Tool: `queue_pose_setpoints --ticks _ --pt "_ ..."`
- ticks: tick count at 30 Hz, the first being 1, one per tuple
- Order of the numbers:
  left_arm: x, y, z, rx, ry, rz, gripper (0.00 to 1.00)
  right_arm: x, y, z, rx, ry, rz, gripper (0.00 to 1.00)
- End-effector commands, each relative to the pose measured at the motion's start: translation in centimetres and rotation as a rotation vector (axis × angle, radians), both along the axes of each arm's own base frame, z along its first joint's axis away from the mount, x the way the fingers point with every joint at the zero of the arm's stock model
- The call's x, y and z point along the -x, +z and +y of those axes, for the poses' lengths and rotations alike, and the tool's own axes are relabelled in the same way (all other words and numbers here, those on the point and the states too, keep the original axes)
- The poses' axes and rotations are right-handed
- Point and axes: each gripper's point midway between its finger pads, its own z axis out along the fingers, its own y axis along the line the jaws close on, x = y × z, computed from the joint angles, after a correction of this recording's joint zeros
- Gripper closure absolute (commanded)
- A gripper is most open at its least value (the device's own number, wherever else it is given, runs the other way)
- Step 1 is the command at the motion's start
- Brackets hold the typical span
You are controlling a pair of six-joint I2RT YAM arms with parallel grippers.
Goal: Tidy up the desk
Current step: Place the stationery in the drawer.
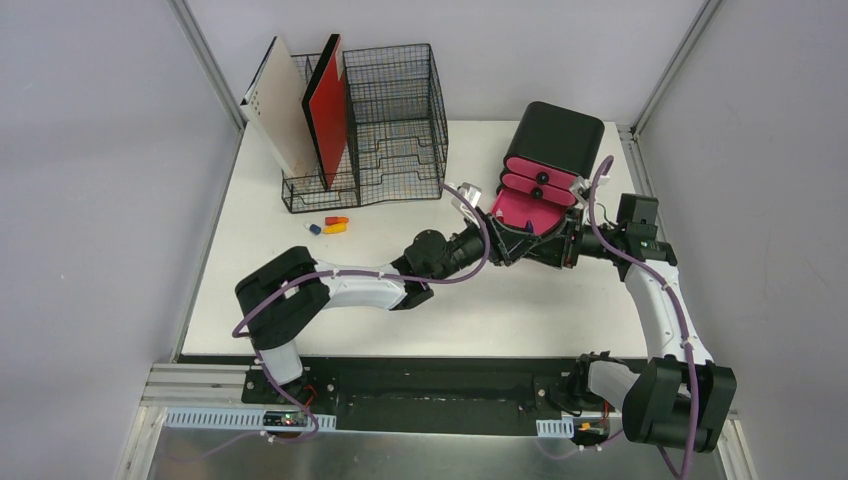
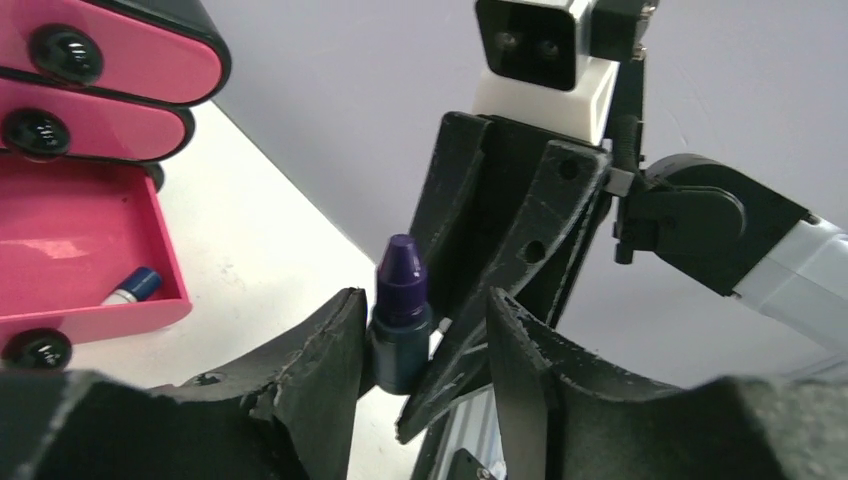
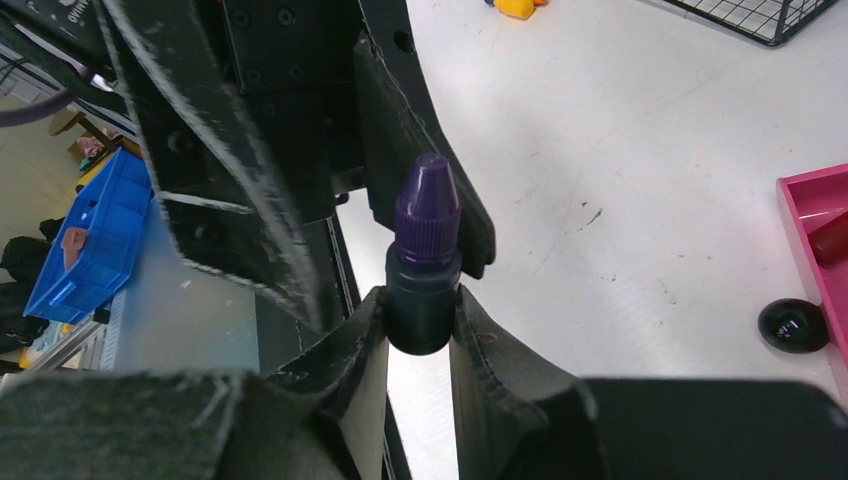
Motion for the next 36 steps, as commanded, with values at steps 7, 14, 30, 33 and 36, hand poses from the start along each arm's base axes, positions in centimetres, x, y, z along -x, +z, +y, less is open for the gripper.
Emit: queue_pose_setpoints --ticks 7,14,30,33,36 --pt "1.1 3.1 2.2 0.036 0.036 -0.118 0.32 0.0 0.5 -0.1 0.034 0.022 -0.090 0.99" --pt "0.6 2.7 6.2 -0.131 0.126 -0.204 0.23 -0.1 0.2 -0.3 0.065 0.016 -0.107 1.00" --pt "-2.8 -9.0 23.5 -0.728 0.500 -0.356 0.01 -1.3 -1.1 -2.1 0.246 -0.070 -0.186 0.99" --pt "-3.0 -10.6 24.7 -0.714 0.521 -0.335 0.01 -2.2 -1.8 -3.0 0.322 -0.118 -0.202 0.99" --pt "-3.0 -10.4 25.0 -0.713 0.528 -0.325 0.01 -2.9 -2.6 -4.0 0.393 -0.158 -0.218 0.99"
